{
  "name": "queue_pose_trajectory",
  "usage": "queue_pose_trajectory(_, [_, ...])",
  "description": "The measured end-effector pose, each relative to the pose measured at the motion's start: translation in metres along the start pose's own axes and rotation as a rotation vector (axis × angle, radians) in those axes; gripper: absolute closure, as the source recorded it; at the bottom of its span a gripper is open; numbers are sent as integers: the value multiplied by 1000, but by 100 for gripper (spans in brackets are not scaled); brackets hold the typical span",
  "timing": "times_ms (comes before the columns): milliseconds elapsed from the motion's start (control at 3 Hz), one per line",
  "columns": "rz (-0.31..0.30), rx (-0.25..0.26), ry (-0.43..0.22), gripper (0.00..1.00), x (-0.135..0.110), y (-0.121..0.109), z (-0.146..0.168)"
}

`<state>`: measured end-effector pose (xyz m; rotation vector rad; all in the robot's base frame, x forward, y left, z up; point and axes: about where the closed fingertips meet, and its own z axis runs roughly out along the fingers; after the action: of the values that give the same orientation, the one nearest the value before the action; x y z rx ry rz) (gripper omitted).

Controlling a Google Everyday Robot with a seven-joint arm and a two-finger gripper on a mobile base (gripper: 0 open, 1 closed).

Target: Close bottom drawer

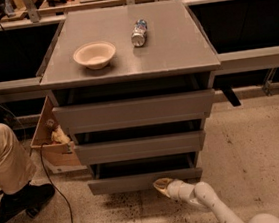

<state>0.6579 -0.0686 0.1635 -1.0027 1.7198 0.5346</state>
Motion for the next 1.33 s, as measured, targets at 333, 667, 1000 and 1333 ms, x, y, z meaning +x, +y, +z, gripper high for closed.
queue_pose_trajectory(333, [4,44,-49,100,-5,-9,15])
queue_pose_trajectory(667, [5,52,-66,100,-9,-10,21])
queue_pose_trajectory(1000, [9,67,-112,100,-20,-14,39])
queue_pose_trajectory(1333, [9,71,-166,100,-35,-15,60])
